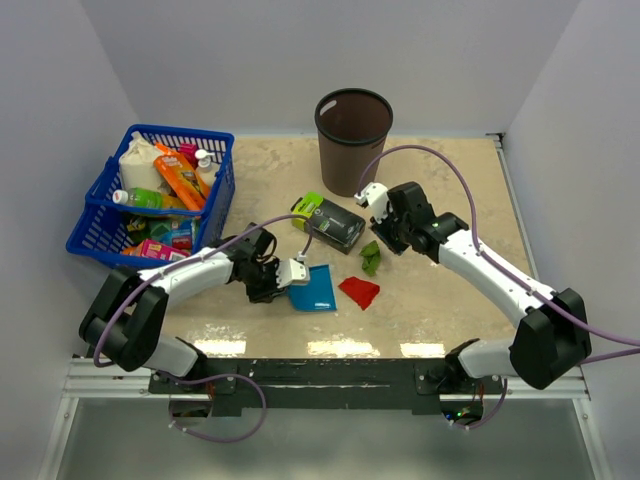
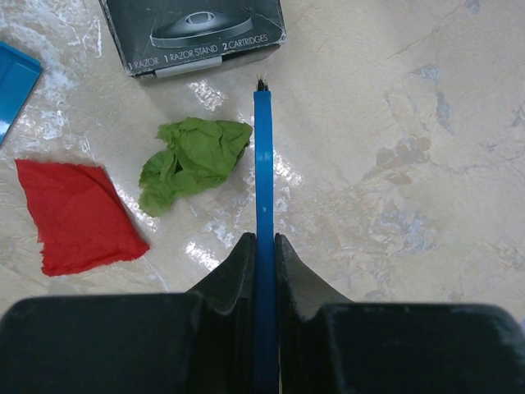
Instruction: Sweep away the paper scraps from the table
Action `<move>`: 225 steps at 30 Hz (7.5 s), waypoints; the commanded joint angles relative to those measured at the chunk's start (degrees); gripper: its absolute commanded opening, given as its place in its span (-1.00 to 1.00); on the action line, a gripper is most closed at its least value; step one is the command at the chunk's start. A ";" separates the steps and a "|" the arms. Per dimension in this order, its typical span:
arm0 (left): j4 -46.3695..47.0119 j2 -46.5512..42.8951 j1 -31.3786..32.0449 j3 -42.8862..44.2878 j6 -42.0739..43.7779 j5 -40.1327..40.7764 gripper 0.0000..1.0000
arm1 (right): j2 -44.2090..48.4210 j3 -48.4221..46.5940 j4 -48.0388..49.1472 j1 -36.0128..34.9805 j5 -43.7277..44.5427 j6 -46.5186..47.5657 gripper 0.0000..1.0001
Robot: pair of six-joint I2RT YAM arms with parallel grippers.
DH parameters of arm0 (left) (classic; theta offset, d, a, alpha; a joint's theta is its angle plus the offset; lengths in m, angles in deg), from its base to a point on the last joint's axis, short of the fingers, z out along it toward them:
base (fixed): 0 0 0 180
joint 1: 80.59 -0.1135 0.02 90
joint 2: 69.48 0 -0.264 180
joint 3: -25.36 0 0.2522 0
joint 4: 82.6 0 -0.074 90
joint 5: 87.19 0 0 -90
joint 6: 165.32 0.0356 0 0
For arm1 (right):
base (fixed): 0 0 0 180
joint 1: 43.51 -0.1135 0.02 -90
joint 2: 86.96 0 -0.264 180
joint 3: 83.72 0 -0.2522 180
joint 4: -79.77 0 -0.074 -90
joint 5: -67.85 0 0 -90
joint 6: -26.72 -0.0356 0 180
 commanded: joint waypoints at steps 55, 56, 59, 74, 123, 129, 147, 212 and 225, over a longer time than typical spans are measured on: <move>-6.59 13.92 11.33 20.12 -18.43 2.77 -1.00 | 0.46 1.26 -1.80 -1.90 -19.64 3.81 -1.00; -6.50 14.09 11.25 20.64 -18.52 2.85 -1.00 | 0.20 0.82 -2.06 -1.90 -20.96 3.89 -1.00; -5.89 14.18 11.25 20.74 -18.70 3.20 -1.00 | -0.42 -1.29 -2.76 -1.99 -22.72 3.28 -1.00; -6.14 7.16 11.16 13.79 -13.61 9.08 -1.00 | 3.01 -11.13 -9.53 -1.82 -18.09 -2.23 -1.00; -7.12 20.34 15.90 24.78 -13.34 5.93 -1.00 | 0.19 -5.95 -8.30 5.21 -18.25 -32.93 -1.00; -1.85 16.65 15.73 19.68 -12.72 2.94 -1.00 | 1.51 -6.13 -7.87 6.97 -21.23 -32.93 -1.00; -0.17 12.25 15.73 18.01 -12.11 1.18 -1.00 | 1.25 -13.33 -5.84 15.41 -19.66 -31.36 -1.00; 3.76 34.38 -5.01 86.99 -21.17 27.62 -1.00 | 8.81 4.07 -3.74 29.03 -7.61 -33.90 -1.00; 27.41 42.66 -4.31 89.30 6.05 35.02 -1.00 | 11.27 7.05 -4.00 32.55 -9.28 -34.87 -1.00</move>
